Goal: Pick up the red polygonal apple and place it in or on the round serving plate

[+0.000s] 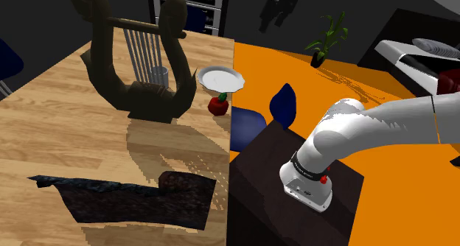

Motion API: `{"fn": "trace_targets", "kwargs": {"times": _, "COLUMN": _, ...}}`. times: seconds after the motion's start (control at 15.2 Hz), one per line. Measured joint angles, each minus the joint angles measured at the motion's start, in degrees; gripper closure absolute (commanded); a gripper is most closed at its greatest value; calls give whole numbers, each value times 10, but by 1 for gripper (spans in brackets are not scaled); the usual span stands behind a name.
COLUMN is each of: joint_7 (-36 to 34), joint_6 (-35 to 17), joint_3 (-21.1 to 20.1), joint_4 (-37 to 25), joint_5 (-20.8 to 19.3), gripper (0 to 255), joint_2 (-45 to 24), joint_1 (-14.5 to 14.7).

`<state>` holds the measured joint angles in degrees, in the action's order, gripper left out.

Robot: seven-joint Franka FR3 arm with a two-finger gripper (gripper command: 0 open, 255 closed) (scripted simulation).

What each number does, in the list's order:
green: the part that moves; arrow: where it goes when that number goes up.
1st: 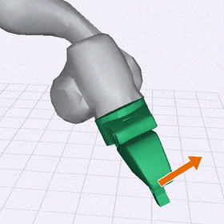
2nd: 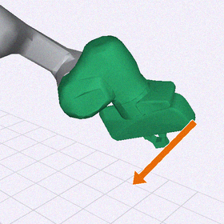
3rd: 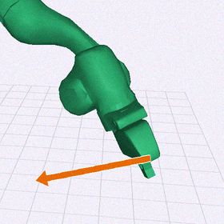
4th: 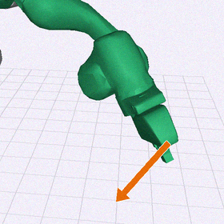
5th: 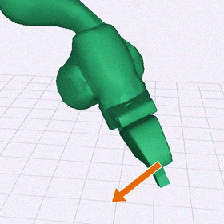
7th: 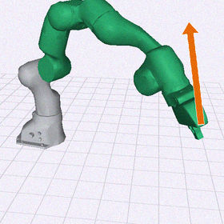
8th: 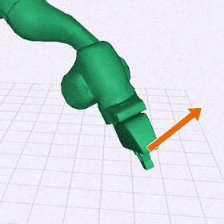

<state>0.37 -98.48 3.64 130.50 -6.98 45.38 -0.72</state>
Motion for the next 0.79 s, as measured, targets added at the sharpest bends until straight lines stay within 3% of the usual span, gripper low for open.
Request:
{"fn": "trace_targets", "kwargs": {"times": 0.33, "joint_7": -43, "joint_6": -38, "joint_3": -12, "joint_4": 38, "joint_5": 9, "gripper": 0, "joint_2": -18, "joint_1": -8}}
{"fn": "trace_targets", "kwargs": {"times": 0.79, "joint_7": -140, "joint_6": -138, "joint_3": -34, "joint_4": 95, "joint_5": 29, "gripper": 0, "joint_2": -100, "joint_1": -22}}
